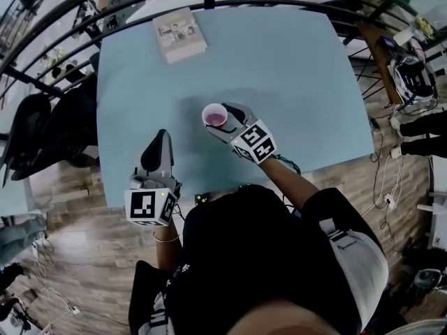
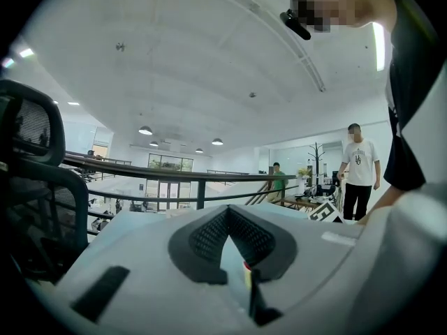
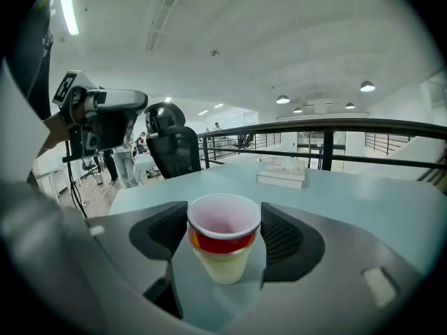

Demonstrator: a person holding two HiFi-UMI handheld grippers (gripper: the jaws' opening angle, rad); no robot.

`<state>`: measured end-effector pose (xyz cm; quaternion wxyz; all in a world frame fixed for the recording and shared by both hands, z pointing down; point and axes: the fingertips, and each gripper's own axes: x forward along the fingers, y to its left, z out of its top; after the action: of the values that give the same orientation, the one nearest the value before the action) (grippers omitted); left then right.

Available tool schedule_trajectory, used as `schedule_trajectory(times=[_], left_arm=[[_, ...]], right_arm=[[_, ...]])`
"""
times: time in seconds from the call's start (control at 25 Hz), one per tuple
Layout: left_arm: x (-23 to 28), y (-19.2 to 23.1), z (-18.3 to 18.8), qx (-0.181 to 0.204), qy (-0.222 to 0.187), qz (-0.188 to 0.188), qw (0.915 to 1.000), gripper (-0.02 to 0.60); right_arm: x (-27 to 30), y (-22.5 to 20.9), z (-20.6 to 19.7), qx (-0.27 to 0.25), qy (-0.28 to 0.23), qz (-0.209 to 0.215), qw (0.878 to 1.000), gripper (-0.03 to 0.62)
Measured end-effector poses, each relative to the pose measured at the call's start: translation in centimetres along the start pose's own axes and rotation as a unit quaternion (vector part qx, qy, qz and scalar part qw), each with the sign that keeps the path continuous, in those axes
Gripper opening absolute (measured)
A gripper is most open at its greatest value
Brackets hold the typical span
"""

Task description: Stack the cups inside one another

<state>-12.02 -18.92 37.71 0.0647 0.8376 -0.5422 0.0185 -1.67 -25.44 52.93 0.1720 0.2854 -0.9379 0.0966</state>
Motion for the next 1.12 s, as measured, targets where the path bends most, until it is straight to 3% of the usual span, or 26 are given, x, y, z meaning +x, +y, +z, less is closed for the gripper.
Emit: schedule_trajectory(times=[0.12,0.2,0.48,0.6,0.84,1.12], left_arm=[[0.3,-0.1,0.0,-0.006,-0.005,-0.007,0.9999,-0.015],[0.7,-0.4,-0.1,-0.009,-0.004,-0.015,0.9998,-0.015],[2.2,-1.1,-0.4,-0.012,0.0,-0.042,0.999,-0.015],[2.6,-1.3,-0.5,-0.011,0.002,-0.05,0.9987,-0.015],[3.7,-2.5,-0.4,-0.002,0.008,-0.07,0.9975,-0.015],[4.1,-3.4,-0.5,0.002,0.014,-0.082,0.9965,-0.015]], right_arm=[[0.0,0.3,-0.5,-0.001,0.013,0.002,1.0,0.331],[-0.4,0.4,-0.3,0.012,0.009,0.002,1.0,0.374],[-3.5,0.0,2.3,0.085,-0.058,0.0,0.995,0.361],[-5.5,-0.8,3.8,0.117,-0.104,-0.023,0.987,0.283],[-9.7,-2.8,5.8,0.134,-0.181,-0.08,0.971,0.012],[-12.2,-3.3,6.2,0.125,-0.201,-0.109,0.965,0.006]])
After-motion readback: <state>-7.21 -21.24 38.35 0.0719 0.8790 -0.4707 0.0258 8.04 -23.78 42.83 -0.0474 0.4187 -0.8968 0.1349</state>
